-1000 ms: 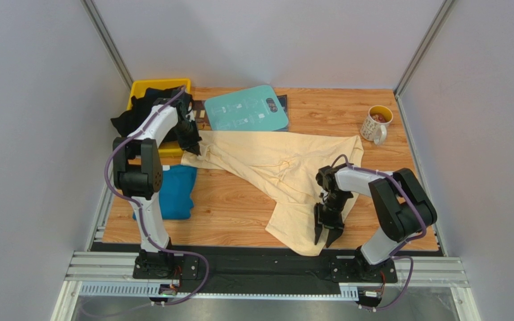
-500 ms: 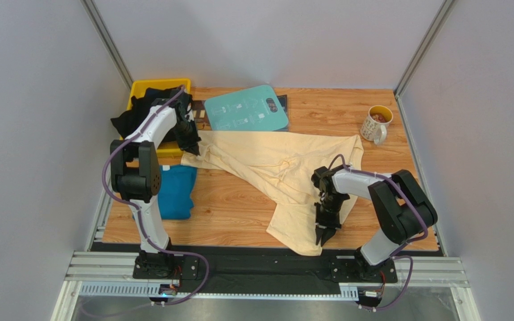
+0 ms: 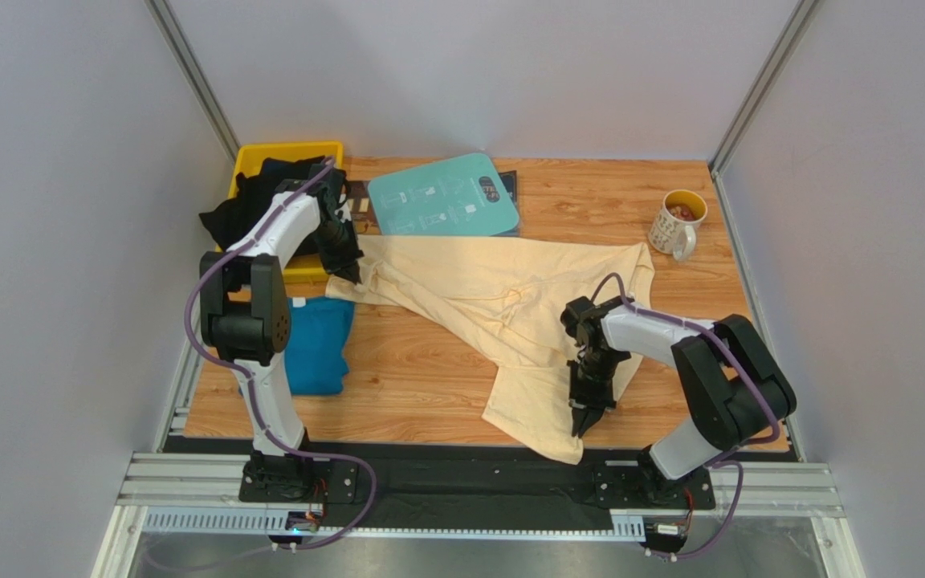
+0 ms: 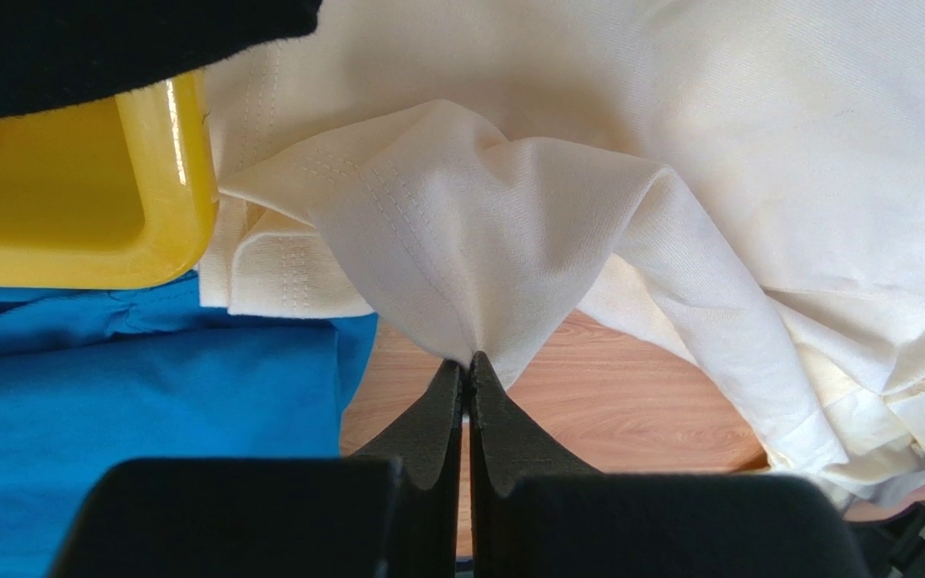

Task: Fold and stack the t-shirts
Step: Grap the side of the flattened tshirt closest away from the robot with both arms, then fold the other side of the tshirt into a rectangle

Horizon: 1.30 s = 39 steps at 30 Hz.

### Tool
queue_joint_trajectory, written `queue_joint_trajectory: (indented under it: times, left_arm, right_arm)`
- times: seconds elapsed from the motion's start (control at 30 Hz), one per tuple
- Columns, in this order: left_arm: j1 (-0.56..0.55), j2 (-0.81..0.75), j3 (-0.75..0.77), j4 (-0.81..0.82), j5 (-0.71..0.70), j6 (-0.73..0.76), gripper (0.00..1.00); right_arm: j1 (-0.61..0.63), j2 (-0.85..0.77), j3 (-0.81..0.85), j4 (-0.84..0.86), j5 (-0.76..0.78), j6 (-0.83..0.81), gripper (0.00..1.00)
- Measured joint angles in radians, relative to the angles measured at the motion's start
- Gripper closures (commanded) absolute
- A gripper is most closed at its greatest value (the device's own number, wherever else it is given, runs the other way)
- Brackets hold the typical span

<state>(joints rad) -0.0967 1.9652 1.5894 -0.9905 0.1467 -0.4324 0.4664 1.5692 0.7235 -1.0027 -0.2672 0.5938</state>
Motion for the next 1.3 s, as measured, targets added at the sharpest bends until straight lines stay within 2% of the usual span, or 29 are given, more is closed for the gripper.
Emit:
queue_joint_trajectory:
  times: [0.23, 0.47, 0.8, 1.17, 1.3]
  left_arm:
    - [-0.002, -0.009, 0.0, 0.0, -0.022, 0.0, 1.0]
    - [-0.002, -0.04, -0.002, 0.0, -0.037, 0.002, 1.0]
    - [-0.002, -0.115, -0.028, 0.0, -0.07, 0.027, 1.0]
    - [-0.002, -0.276, -0.112, 0.001, -0.058, 0.046, 1.0]
    - [-0.002, -0.356, -0.154, 0.004, -0.044, 0.047, 1.0]
  right_arm:
    - [-0.012, -0.038, 0.107, -0.022, 0.072, -0.032, 1.0]
    - [-0.117, -0.073, 0.242, -0.069, 0.106, -0.096, 1.0]
    - [-0.229, -0.073, 0.294, -0.08, 0.126, -0.117, 1.0]
    - [-0.364, -0.073, 0.468, -0.075, 0.1, -0.117, 1.0]
    - [-0.379, -0.084, 0.512, -0.077, 0.095, -0.112, 1.0]
